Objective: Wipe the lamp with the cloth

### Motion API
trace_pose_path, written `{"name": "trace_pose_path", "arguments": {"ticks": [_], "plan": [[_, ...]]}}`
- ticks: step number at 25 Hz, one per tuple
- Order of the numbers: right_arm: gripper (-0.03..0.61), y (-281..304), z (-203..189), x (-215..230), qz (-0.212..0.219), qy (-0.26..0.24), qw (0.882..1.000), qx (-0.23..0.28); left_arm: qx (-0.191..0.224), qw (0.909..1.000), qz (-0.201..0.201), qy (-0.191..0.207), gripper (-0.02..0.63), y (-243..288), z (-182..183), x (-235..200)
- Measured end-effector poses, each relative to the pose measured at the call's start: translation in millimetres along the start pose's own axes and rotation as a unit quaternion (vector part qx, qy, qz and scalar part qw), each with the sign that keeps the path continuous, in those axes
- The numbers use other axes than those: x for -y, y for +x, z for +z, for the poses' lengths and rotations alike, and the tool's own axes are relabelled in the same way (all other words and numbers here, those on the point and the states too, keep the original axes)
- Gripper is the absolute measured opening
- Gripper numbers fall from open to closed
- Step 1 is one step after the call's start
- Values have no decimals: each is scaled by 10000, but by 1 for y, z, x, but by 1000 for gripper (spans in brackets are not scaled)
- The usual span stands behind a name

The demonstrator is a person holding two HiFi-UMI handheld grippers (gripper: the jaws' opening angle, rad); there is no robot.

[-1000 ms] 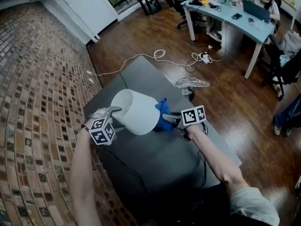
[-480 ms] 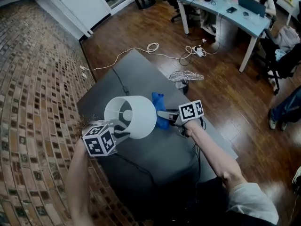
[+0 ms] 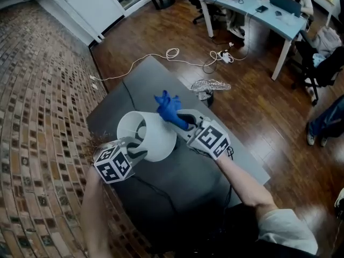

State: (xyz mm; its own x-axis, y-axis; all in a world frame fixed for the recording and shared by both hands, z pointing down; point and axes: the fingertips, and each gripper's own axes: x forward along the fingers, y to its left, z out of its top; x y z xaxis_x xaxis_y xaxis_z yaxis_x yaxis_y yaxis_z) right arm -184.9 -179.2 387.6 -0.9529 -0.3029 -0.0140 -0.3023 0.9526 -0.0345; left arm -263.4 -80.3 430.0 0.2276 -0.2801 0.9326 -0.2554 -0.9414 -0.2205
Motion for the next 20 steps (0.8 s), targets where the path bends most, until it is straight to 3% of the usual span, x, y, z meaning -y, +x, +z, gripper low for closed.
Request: {"name": "trace_pose_path", "arguments": {"ticks": [1,2,3,5,8,11,13,15,17,19,20], "plan": [[87,8,21,-18,218,-1033,9943,148,-2,10000,31,50,69,0,0,1],[87,17,27,-36,515,-1871,9808,202,-4,9999,54,89,71,1,0,3],[87,25,24,-50,832,-2437,9661,181,-7,9999,76,115,71,1,0,4],[87,31,2,-60,1245,-2865,9499,13,-4,9999,114,124,71,1,-1,6],[87,22,-58,-40,1394,-2692,9497,-791,37,9998,154,130,72,1,-2,5],[87,6,-136,-16,1495,-1893,9500,-1985,86,9997,195,94,75,-1,-6,4],[87,-2,-158,0,1270,-1307,9521,-2454,112,9997,223,85,77,-2,-6,4],[87,0,-129,14,880,-811,9682,-2197,124,9996,244,116,77,0,-4,4],[87,15,-64,16,697,-479,9871,-1362,125,9994,273,155,78,0,-3,3],[87,39,-9,7,825,-509,9922,-777,122,9993,304,185,80,0,-2,3],[87,51,4,-2,1004,-586,9905,-738,114,9993,312,193,80,0,-2,5]]}}
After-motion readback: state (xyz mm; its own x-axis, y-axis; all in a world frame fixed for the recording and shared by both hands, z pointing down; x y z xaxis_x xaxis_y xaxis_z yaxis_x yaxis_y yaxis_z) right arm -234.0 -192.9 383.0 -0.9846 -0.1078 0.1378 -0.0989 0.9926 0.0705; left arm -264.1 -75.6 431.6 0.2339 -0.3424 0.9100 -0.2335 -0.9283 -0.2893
